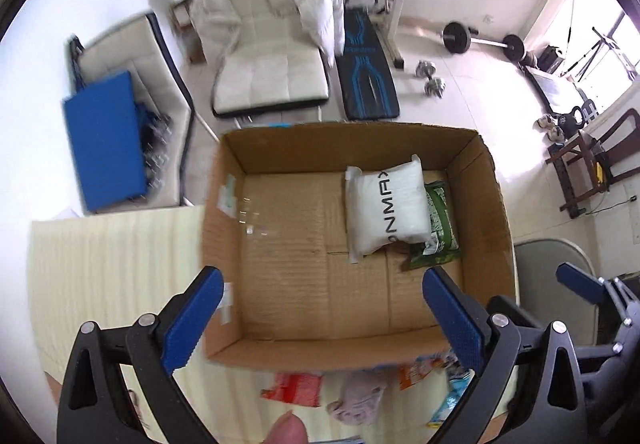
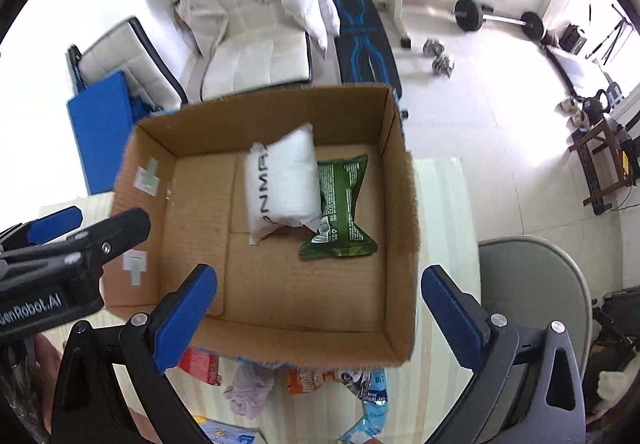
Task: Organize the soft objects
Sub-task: 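Grasp the red snack pack with the left tool while the right tool grasps the orange seed bag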
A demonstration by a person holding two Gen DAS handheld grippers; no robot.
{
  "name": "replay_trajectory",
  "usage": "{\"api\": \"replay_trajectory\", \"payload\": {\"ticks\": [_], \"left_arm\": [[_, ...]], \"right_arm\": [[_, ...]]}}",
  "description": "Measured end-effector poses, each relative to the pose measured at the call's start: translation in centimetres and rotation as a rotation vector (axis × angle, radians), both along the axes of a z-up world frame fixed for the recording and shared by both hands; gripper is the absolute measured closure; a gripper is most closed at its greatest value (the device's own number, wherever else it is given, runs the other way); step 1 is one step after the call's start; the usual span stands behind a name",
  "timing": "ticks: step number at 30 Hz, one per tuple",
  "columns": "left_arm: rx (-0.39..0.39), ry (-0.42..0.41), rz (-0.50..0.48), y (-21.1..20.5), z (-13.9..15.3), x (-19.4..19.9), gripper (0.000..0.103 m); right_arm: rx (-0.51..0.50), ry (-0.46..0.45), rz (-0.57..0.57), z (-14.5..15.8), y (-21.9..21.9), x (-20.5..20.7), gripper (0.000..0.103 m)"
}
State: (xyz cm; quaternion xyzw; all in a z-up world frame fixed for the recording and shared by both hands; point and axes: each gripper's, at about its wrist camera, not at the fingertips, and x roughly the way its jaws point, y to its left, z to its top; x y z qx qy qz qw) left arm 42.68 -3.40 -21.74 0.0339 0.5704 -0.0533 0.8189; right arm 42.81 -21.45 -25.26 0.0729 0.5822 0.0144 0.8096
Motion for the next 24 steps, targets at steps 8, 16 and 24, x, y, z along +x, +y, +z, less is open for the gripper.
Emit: {"api": "replay_trajectory", "payload": {"ticks": [8, 16, 24], "left_arm": [[0.132, 0.045, 0.051, 3.1, -4.7, -9.2, 0.001], [0.142, 0.259, 0.066, 4.0, -14.7, -11.1, 0.004], [0.200, 0.311, 0.036, 2.5, -19.6, -9.5, 0.004]], "right_arm": [[0.099, 0.061, 0.029, -1.8, -1.1, -8.2, 0.000], [0.107, 0.212, -0.003, -11.4, -2.7, -11.4, 0.010], [0.114, 0.242, -0.022, -17.2, -1.7, -9.3, 0.058]]}}
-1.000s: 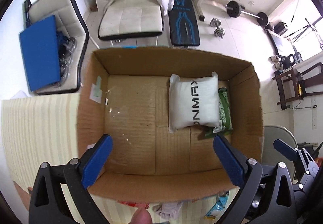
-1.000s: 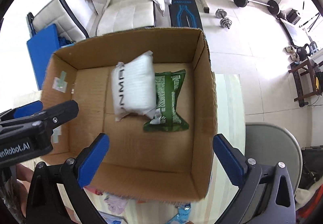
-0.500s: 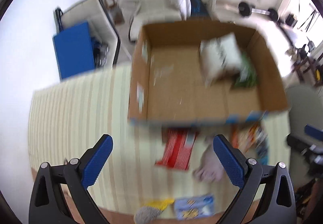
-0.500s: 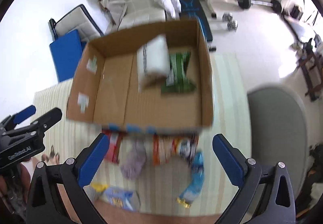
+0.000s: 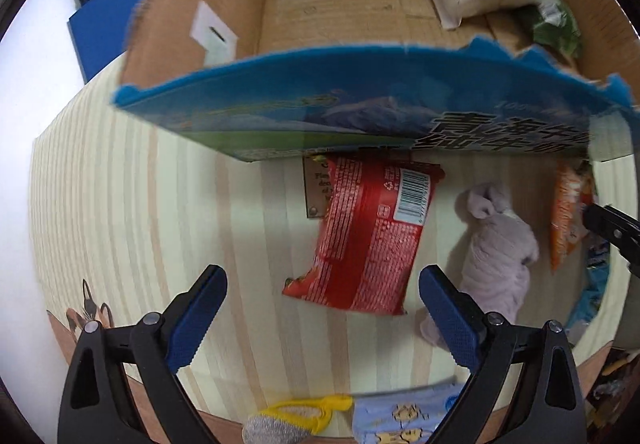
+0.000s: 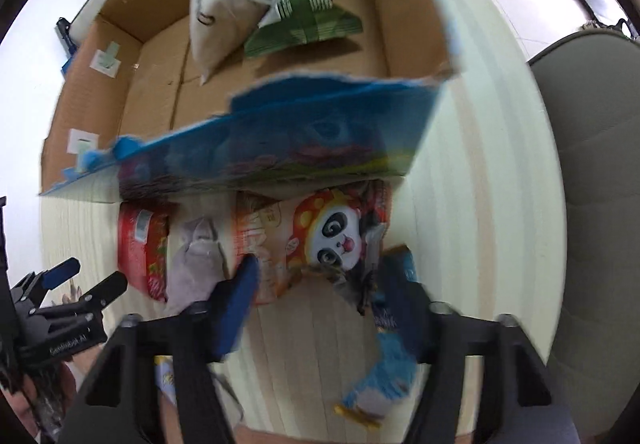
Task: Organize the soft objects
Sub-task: 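Grasp the red snack pack with the left tool while the right tool grasps the orange seed bag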
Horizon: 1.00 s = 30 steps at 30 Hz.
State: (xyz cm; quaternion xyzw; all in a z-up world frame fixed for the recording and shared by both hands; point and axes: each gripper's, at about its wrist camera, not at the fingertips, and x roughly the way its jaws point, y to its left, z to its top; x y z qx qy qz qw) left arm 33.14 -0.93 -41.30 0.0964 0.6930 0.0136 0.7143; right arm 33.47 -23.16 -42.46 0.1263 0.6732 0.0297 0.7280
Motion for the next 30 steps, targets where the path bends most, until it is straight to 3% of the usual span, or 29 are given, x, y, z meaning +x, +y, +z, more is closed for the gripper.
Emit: {"api": "replay_trajectory", "payload": {"ticks": [3, 5, 7, 8, 10, 12, 14, 16, 17, 20, 23, 26, 27, 28, 30], "left_arm": [[0.016, 0.013, -0.019, -0.6, -1.1, 0.7, 0.004], [0.018, 0.018, -0.034, -1.0, -1.6, 0.9, 0.004], [0.021, 0.021, -0.050, -1.7, -1.9, 1.2, 0.004], [0.025, 0.022, -0.057, -1.9, -2.0, 1.4, 0.004], [0.026, 0.022, -0.066, -2.4, -2.4, 1.7, 0.004], [0.020, 0.027, -0.070, -2.9, -2.9, 2.0, 0.004], [0.022, 0.030, -0.081, -3.2, -3.1, 2.1, 0.007], [0.006, 0.045, -0.093, -3.5, -3.3, 2.0, 0.047], [-0.011, 0.064, -0.084, -3.6, -3.5, 2.0, 0.053], [-0.024, 0.062, -0.062, -3.2, -3.5, 1.1, 0.055], [-0.031, 0.071, -0.030, -2.4, -3.6, 0.0, 0.056], [-0.033, 0.082, 0.005, -1.7, -3.7, -1.0, 0.056], [-0.035, 0.086, 0.013, -1.7, -3.8, -1.2, 0.056], [-0.040, 0.090, 0.024, -1.6, -3.8, -1.5, 0.056], [-0.047, 0.094, 0.039, -1.3, -3.9, -1.9, 0.055]], "right_arm": [[0.015, 0.008, -0.005, 0.2, 0.5, -1.1, 0.068], [0.036, 0.065, 0.050, 0.3, 1.6, -2.2, 0.069], [0.120, 0.141, 0.116, 0.3, 2.7, -3.7, 0.069], [0.121, 0.156, 0.146, 0.6, 3.0, -4.1, 0.063], [0.074, 0.122, 0.212, 1.6, 3.4, -4.4, 0.025], [0.004, 0.046, 0.285, 2.5, 3.7, -4.0, 0.021], [-0.120, -0.028, 0.389, 2.9, 4.7, -3.2, 0.021], [-0.236, -0.101, 0.545, 3.0, 6.8, -2.3, 0.021], [-0.282, -0.128, 0.626, 2.9, 7.8, -2.3, 0.021], [-0.432, -0.214, 0.922, 2.0, 11.0, -3.6, 0.021], [-0.523, -0.221, 1.136, 0.1, 12.8, -4.9, 0.021], [-0.510, -0.144, 1.185, -1.9, 13.3, -4.8, 0.021], [-0.484, -0.113, 1.161, -2.3, 13.2, -4.4, 0.027], [-0.453, -0.088, 1.119, -2.6, 13.0, -3.9, 0.040], [-0.401, -0.057, 1.006, -2.6, 12.2, -3.0, 0.053]]}}
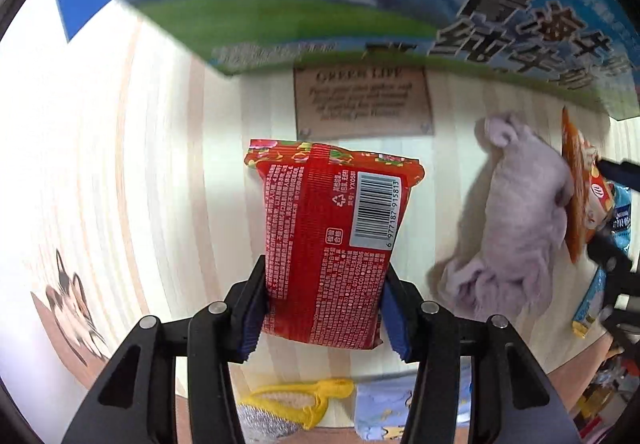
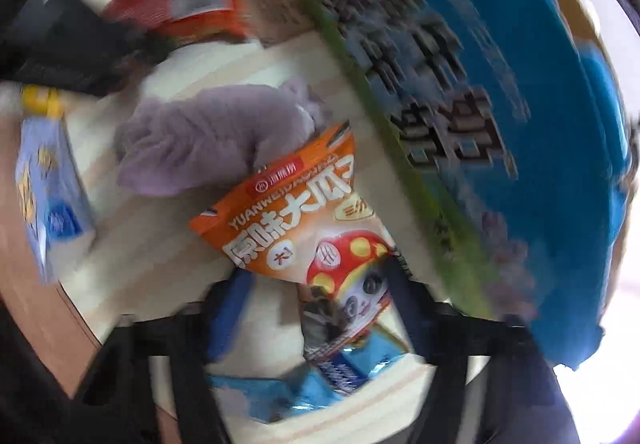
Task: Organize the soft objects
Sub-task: 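Grasp the red snack pack with the left tool while the right tool grasps the orange seed bag, then lower both packs into the box and open both tools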
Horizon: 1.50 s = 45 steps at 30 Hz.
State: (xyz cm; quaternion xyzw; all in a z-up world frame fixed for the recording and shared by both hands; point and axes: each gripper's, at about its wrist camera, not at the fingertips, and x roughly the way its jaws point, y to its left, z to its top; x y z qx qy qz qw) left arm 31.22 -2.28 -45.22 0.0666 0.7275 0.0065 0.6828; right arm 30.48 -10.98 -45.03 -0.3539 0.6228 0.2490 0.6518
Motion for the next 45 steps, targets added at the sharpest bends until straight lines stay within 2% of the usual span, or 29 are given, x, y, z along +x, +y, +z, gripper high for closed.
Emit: {"api": "replay_trajectory", "payload": {"ticks": [2, 5, 7, 8, 9, 10, 11, 13, 15, 16, 18, 21, 23, 24, 26, 29, 31, 33, 34, 37, 38, 40, 41, 44, 45], "left_arm": [[-0.005, 0.002, 0.011, 0.1, -0.2, -0.5, 0.055], [-0.010, 0.004, 0.015, 0.5, -0.2, -0.8, 0.055], [-0.015, 0.007, 0.018, 0.8, -0.2, -0.9, 0.055], [-0.018, 0.008, 0.022, 0.9, -0.1, -0.9, 0.055], [-0.022, 0.012, 0.025, 2.0, -0.7, -1.3, 0.054], [-0.024, 0.015, 0.028, 2.5, -0.8, -1.0, 0.053], [-0.029, 0.020, 0.033, 3.1, -0.8, -1.1, 0.053], [-0.049, 0.020, 0.052, 3.4, -1.0, -0.9, 0.051], [-0.082, 0.031, 0.080, 4.9, -1.5, 0.1, 0.048], [-0.101, 0.037, 0.099, 5.6, -1.7, 0.5, 0.044], [-0.145, 0.047, 0.139, 6.6, -1.9, 1.0, 0.043], [-0.176, 0.063, 0.162, 7.5, -2.1, 1.4, 0.046], [-0.170, 0.062, 0.167, 8.0, -2.1, 1.2, 0.050], [-0.173, 0.064, 0.174, 8.8, -1.7, 0.9, 0.051], [-0.192, 0.075, 0.199, 9.3, -1.8, 0.1, 0.050], [-0.210, 0.060, 0.203, 10.0, -1.8, -0.2, 0.046], [-0.179, 0.064, 0.156, 9.6, -1.9, -0.5, 0.046], [-0.129, 0.058, 0.112, 8.9, -2.0, -0.8, 0.047], [-0.097, 0.050, 0.094, 8.6, -1.9, -1.0, 0.051], [-0.090, 0.032, 0.097, 7.6, -1.6, -1.6, 0.058], [-0.093, 0.026, 0.102, 7.6, -1.2, -1.7, 0.059], [-0.098, 0.013, 0.118, 8.1, -0.5, -2.3, 0.060], [-0.098, 0.006, 0.122, 8.3, -0.1, -2.6, 0.060], [-0.096, -0.027, 0.115, 8.0, 1.8, -3.6, 0.061], [-0.099, -0.040, 0.111, 8.1, 3.3, -3.2, 0.061]], "right_arm": [[0.092, 0.079, -0.200, 0.7, -1.6, 1.3, 0.060], [0.227, 0.290, -0.566, 0.8, -5.2, 2.4, 0.060], [0.294, 0.432, -0.712, 0.6, -6.9, 2.2, 0.057], [0.308, 0.445, -0.712, 0.8, -7.1, 2.0, 0.052], [0.305, 0.423, -0.687, 1.3, -7.2, 1.8, 0.038], [0.272, 0.350, -0.632, 2.2, -7.0, 1.7, 0.025], [0.245, 0.280, -0.582, 2.9, -6.7, 1.7, 0.024], [0.204, 0.193, -0.510, 3.7, -5.5, 1.5, 0.024], [0.212, 0.215, -0.502, 3.5, -5.5, 2.9, 0.024], [0.233, 0.250, -0.510, 2.8, -4.9, 3.1, 0.024], [0.240, 0.291, -0.521, 1.0, -4.6, 3.0, 0.024], [0.217, 0.249, -0.532, -0.4, -3.8, 3.5, 0.024], [0.217, 0.238, -0.573, -0.5, -3.9, 3.6, 0.037], [0.204, 0.231, -0.595, -0.4, -4.0, 3.7, 0.048], [0.172, 0.229, -0.652, 0.0, -4.1, 3.5, 0.050], [0.247, 0.285, -0.729, 0.3, -4.8, 2.8, 0.048], [0.278, 0.308, -0.763, 0.6, -5.4, 2.7, 0.036], [0.273, 0.285, -0.771, 0.5, -5.5, 2.8, 0.034], [0.265, 0.288, -0.779, 0.7, -5.9, 3.4, 0.034], [0.269, 0.310, -0.814, -0.7, -6.4, 2.8, 0.033], [0.277, 0.284, -0.811, -0.4, -6.7, 2.5, 0.034], [0.250, 0.234, -0.786, 0.1, -6.3, 1.9, 0.047], [0.251, 0.224, -0.787, 0.4, -6.4, 1.6, 0.050], [0.270, 0.237, -0.797, 0.7, -6.3, 0.0, 0.053], [0.279, 0.231, -0.803, 1.2, -6.4, -0.2, 0.053]]}}
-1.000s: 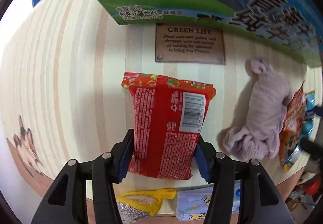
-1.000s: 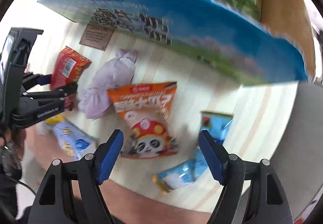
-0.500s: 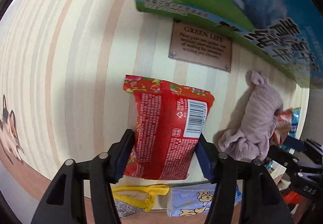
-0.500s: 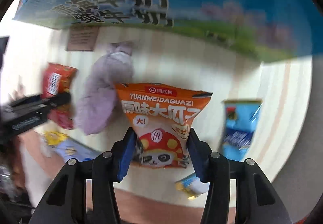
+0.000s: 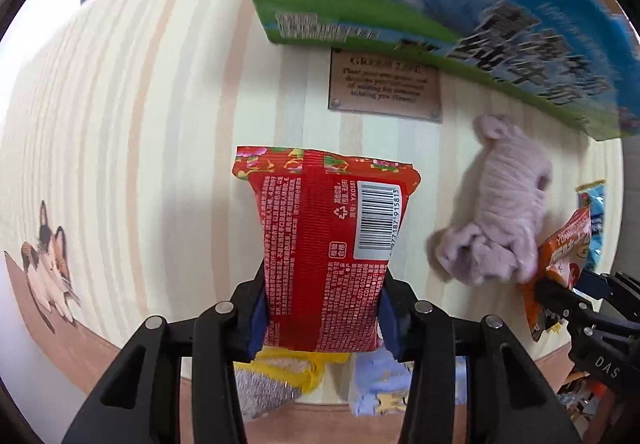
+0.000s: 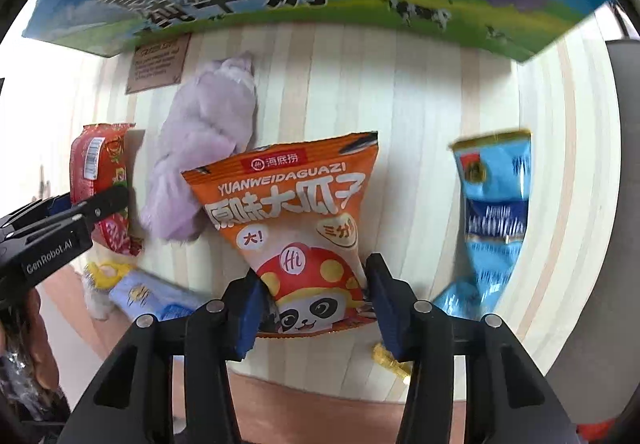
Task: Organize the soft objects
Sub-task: 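Lower both packs into the box and open both tools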
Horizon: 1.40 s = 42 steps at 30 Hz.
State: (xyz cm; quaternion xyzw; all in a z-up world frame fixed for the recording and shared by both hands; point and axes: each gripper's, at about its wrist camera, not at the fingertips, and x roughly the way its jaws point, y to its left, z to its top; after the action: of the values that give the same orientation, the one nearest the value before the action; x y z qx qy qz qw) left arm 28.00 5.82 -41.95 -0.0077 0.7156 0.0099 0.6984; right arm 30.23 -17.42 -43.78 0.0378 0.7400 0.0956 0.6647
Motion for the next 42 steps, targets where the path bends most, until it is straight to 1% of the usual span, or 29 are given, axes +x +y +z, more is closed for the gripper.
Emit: {"api": "replay_trajectory", "payload": {"ticks": [2, 3, 5, 6, 7, 8, 9, 12, 14, 15, 17, 18, 19, 20, 22, 23, 24, 26, 27, 28, 30, 31, 33, 34, 36, 37, 39, 41, 42], "left_arm": [[-0.007, -0.030, -0.006, -0.1, 1.8, -0.7, 0.061], [-0.018, -0.052, -0.007, -0.2, 3.3, -1.2, 0.061], [-0.045, -0.090, -0.012, -0.4, 6.1, -1.9, 0.061], [-0.069, -0.120, -0.014, -0.6, 8.1, -2.2, 0.061], [-0.087, -0.142, -0.014, -0.7, 9.7, -2.2, 0.061], [-0.114, -0.180, -0.016, -0.9, 12.0, -1.9, 0.061], [-0.129, -0.204, -0.018, -1.1, 13.4, -1.6, 0.061], [-0.186, -0.247, -0.054, -2.4, 17.3, 1.0, 0.061], [-0.214, -0.261, -0.071, -3.1, 18.9, 3.7, 0.061], [-0.212, -0.265, -0.078, -3.9, 18.4, 5.4, 0.061], [-0.195, -0.265, -0.092, -4.9, 18.5, 8.4, 0.061], [-0.191, -0.250, -0.089, -5.2, 17.9, 10.4, 0.061], [-0.194, -0.226, -0.081, -5.3, 17.0, 12.4, 0.061], [-0.198, -0.209, -0.077, -5.4, 16.6, 13.5, 0.061], [-0.204, -0.149, -0.054, -5.5, 14.0, 17.4, 0.061], [-0.202, -0.132, -0.046, -5.6, 13.6, 18.6, 0.061], [-0.197, -0.110, -0.036, -5.7, 12.5, 20.1, 0.061], [-0.189, -0.075, -0.035, -6.5, 10.9, 22.7, 0.061], [-0.179, -0.063, -0.037, -6.7, 10.2, 23.4, 0.061], [-0.173, -0.048, -0.035, -7.0, 9.3, 24.4, 0.061], [-0.155, -0.017, -0.043, -7.8, 7.2, 26.1, 0.061], [-0.146, -0.010, -0.047, -8.1, 6.9, 26.7, 0.061], [-0.126, 0.011, -0.072, -9.1, 5.3, 28.0, 0.061], [-0.119, 0.016, -0.079, -9.5, 5.2, 28.3, 0.061], [-0.101, 0.035, -0.098, -10.2, 4.5, 28.9, 0.060], [-0.101, 0.056, -0.113, -10.7, 4.0, 29.1, 0.059], [-0.110, 0.095, -0.126, -11.2, 3.5, 29.4, 0.059], [-0.130, 0.135, -0.126, -11.2, 2.8, 29.6, 0.056], [-0.140, 0.147, -0.121, -11.1, 2.7, 29.8, 0.049]], "right_arm": [[0.017, -0.019, -0.015, 1.0, -0.1, -1.0, 0.054], [0.035, -0.026, -0.026, 2.1, -0.2, -1.3, 0.054], [0.083, -0.041, -0.053, 5.0, -0.9, -2.0, 0.054], [0.109, -0.054, -0.063, 6.5, -0.4, -1.1, 0.054], [0.141, -0.076, -0.077, 8.6, -0.5, -1.2, 0.054], [0.164, -0.098, -0.087, 10.2, -0.9, -1.4, 0.054], [0.182, -0.123, -0.097, 12.0, -1.1, -1.3, 0.054], [0.206, -0.219, -0.138, 18.5, -2.4, 0.5, 0.054], [0.203, -0.256, -0.154, 20.7, -3.0, 2.2, 0.054], [0.187, -0.271, -0.161, 21.0, -2.7, 3.2, 0.054], [0.136, -0.280, -0.179, 20.6, -2.2, 5.5, 0.054], [0.114, -0.277, -0.185, 19.9, -2.4, 6.0, 0.054], [0.079, -0.260, -0.194, 19.1, -2.5, 7.6, 0.054], [0.062, -0.242, -0.210, 17.7, -2.7, 8.8, 0.054], [0.015, -0.206, -0.221, 15.5, -3.0, 10.5, 0.054], [-0.007, -0.188, -0.227, 14.7, -3.1, 11.3, 0.054], [-0.026, -0.172, -0.228, 13.2, -3.1, 12.1, 0.054], [-0.042, -0.142, -0.239, 11.5, -3.5, 12.9, 0.054], [-0.051, -0.128, -0.232, 10.5, -3.6, 13.3, 0.055], [-0.060, -0.116, -0.231, 9.2, -3.3, 13.8, 0.058], [-0.075, -0.093, -0.233, 7.7, -3.4, 14.5, 0.060], [-0.077, -0.077, -0.239, 7.0, -3.5, 14.9, 0.067], [-0.081, -0.050, -0.250, 5.6, -3.7, 15.5, 0.068], [-0.087, -0.046, -0.254, 5.1, -3.8, 15.7, 0.069], [-0.089, -0.051, -0.246, 4.8, -3.7, 15.9, 0.077], [-0.090, -0.057, -0.240, 4.3, -3.6, 16.2, 0.078], [-0.091, -0.071, -0.226, 4.7, -3.4, 16.2, 0.077], [-0.074, -0.064, -0.230, 4.9, -3.5, 16.1, 0.077], [-0.066, -0.055, -0.233, 4.8, -3.5, 16.3, 0.076]]}}
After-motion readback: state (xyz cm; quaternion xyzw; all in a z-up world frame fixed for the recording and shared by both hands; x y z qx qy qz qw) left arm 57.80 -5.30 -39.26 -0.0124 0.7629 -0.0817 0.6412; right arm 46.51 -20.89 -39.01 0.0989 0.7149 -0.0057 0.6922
